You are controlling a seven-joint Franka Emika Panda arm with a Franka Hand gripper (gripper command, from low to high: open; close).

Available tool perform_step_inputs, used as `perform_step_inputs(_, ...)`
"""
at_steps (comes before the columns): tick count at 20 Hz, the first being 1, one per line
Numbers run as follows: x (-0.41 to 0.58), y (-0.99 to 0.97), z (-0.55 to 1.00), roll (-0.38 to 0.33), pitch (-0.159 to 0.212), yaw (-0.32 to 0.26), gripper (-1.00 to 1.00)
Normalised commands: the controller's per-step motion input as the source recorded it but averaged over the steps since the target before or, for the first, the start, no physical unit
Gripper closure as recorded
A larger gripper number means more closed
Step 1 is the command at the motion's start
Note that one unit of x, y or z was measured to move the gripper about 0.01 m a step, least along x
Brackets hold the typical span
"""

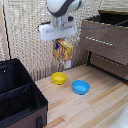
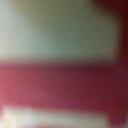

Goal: Locate and clasp the grip of the topmost drawer. Steadily and circumspectly yank the drawer open. Discover and seize the nutrition bar using your clamp. Deposit the nutrition bar in the accessible drawer. Unclench the nutrition bar.

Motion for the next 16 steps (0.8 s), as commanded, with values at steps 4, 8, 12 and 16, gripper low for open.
perform_step_inputs(4,0.556,-0.06,1.0,0.0,0.017,-0.029,1.0)
perform_step_inputs(8,0.46,-0.11,1.0,0.0,0.052,-0.044,1.0)
perform_step_inputs(12,0.205,-0.21,1.0,0.005,0.062,-0.027,1.0)
perform_step_inputs(16,-0.004,-0.29,0.99,0.062,0.004,0.095,1.0)
